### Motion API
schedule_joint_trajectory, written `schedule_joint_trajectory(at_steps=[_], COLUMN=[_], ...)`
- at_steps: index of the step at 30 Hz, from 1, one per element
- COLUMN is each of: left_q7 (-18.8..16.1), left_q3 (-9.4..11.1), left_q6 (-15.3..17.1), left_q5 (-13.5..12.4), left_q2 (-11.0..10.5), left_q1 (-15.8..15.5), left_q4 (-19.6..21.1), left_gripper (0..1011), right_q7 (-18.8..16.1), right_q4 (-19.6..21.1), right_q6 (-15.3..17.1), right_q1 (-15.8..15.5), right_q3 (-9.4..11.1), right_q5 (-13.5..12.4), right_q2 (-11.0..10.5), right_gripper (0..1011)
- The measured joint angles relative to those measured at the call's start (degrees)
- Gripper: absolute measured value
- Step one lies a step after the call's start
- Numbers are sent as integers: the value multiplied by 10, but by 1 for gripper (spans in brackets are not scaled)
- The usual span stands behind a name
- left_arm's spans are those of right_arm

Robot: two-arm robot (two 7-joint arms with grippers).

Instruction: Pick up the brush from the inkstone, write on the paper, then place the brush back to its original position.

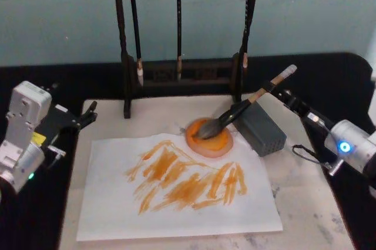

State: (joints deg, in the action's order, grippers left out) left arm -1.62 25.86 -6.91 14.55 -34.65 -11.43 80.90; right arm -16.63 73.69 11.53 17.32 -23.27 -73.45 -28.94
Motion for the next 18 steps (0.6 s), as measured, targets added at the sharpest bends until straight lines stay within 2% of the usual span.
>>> schedule_joint_trajectory(at_steps=[2,4,5,6,8,14,15,17,18], left_q7=[0,0,0,0,0,0,0,0,0], left_q3=[0,0,0,0,0,0,0,0,0], left_q6=[0,0,0,0,0,0,0,0,0], left_q5=[0,0,0,0,0,0,0,0,0], left_q2=[0,0,0,0,0,0,0,0,0], left_q1=[0,0,0,0,0,0,0,0,0], left_q4=[0,0,0,0,0,0,0,0,0], left_gripper=[1001,1001,1001,1001,1001,1001,1001,1001,1001], right_q7=[0,2,5,5,14,45,59,71,82], right_q4=[14,34,46,46,66,81,81,80,76], right_q6=[-10,-31,-50,-50,-90,-160,-180,-197,-211], right_q1=[-10,-23,-31,-31,-43,-50,-50,-49,-48], right_q3=[-1,-3,-5,-5,-12,-37,-46,-54,-61], right_q5=[7,28,48,48,100,211,250,282,311], right_q2=[-9,-19,-24,-24,-30,-28,-25,-22,-19], right_gripper=[1000,1000,1000,1000,1000,1000,1000,1000,1000])
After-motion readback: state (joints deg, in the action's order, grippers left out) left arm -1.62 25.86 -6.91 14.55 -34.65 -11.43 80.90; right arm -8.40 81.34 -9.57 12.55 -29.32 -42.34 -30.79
